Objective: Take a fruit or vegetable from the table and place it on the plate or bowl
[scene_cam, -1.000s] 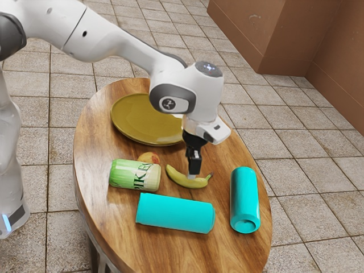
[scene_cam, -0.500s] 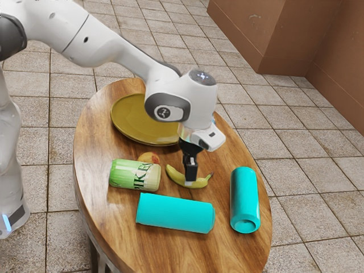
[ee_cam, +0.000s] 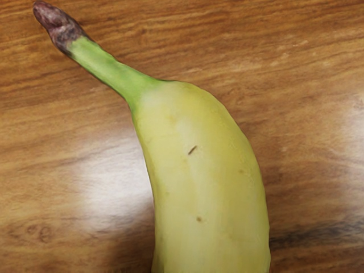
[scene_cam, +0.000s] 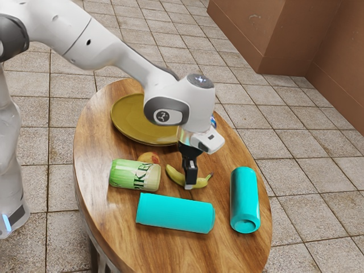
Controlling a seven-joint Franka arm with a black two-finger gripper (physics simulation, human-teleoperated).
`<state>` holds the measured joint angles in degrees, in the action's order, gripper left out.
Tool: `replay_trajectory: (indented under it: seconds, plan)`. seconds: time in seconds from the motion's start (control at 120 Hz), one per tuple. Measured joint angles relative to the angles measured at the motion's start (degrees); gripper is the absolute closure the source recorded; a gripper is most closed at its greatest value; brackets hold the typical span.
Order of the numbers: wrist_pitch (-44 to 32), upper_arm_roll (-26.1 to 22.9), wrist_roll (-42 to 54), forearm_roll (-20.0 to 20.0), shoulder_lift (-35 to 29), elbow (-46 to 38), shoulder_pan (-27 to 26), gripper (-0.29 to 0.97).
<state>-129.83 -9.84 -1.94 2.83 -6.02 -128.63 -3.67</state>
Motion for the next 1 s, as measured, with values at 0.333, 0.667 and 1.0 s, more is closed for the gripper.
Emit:
replay_trajectory:
  seconds: [0.333,0.667,1.0]
  plan:
    - [-0.3,0.0,-0.1,0.7,0.6,-0.1,0.0,0.27]
    - [-0.3,0.0,-0.8,0.5,1.0,-0.1,0.0,0.49]
    - [1.6,0.1,-1.3,0.2,-1.5,1.7,-0.1,0.54]
